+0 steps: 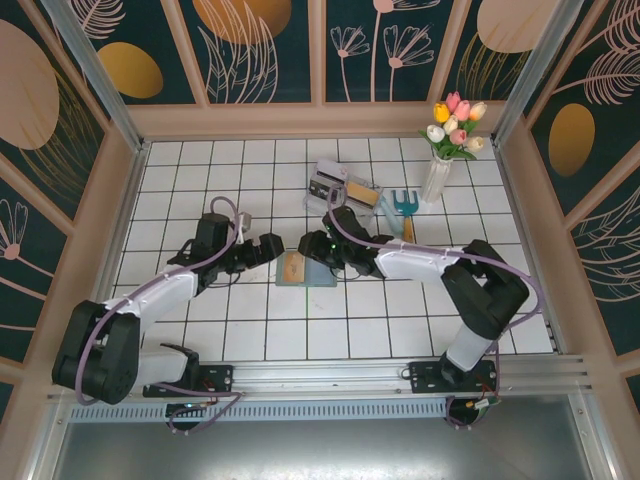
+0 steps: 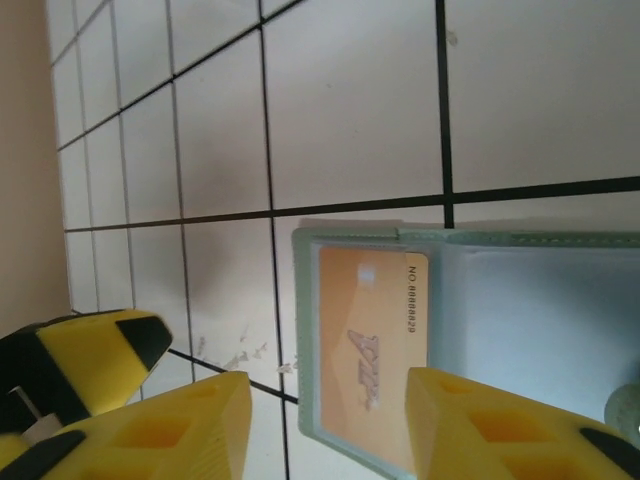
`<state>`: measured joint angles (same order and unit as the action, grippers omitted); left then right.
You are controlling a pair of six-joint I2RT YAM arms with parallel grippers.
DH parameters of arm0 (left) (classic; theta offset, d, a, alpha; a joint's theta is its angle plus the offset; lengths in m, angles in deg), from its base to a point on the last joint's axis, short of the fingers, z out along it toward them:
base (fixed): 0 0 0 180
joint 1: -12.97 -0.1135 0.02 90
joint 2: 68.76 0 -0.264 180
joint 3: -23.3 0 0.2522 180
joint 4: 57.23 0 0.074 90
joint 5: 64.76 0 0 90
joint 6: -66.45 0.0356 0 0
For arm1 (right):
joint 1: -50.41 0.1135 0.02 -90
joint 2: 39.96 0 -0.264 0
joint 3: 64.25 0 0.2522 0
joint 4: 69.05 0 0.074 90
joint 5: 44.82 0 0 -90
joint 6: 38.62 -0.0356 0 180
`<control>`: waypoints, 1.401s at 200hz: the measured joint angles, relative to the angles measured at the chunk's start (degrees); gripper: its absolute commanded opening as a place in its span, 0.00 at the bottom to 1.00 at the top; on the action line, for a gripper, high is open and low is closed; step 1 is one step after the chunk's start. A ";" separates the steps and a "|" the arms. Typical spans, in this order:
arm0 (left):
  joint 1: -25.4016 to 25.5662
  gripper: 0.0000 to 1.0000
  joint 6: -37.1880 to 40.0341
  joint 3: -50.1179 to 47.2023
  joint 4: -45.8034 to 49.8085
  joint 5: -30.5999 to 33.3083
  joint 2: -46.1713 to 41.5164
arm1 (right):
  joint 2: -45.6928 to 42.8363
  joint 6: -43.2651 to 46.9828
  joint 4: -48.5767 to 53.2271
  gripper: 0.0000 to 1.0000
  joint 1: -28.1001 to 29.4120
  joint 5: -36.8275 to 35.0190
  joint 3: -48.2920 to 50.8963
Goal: Take the credit cards out of the card holder
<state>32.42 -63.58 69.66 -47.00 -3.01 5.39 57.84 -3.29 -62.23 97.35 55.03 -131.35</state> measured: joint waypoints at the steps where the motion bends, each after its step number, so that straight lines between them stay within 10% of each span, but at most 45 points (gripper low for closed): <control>1: 0.04 0.96 -0.02 0.00 0.00 0.02 0.04 | 0.09 -0.11 -0.02 0.42 0.00 0.07 0.00; 122: 4.66 0.38 -4.98 3.43 -0.52 1.25 11.89 | 8.63 -4.37 -0.09 0.21 0.15 2.64 -2.25; 280: 4.96 0.22 -5.20 3.80 -0.55 1.90 16.50 | 11.02 -1.55 2.05 0.17 0.17 3.96 -4.76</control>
<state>37.38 -68.78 73.47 -47.54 -1.11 21.89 68.86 -4.84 -60.17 97.53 58.98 -136.12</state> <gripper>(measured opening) 0.227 0.170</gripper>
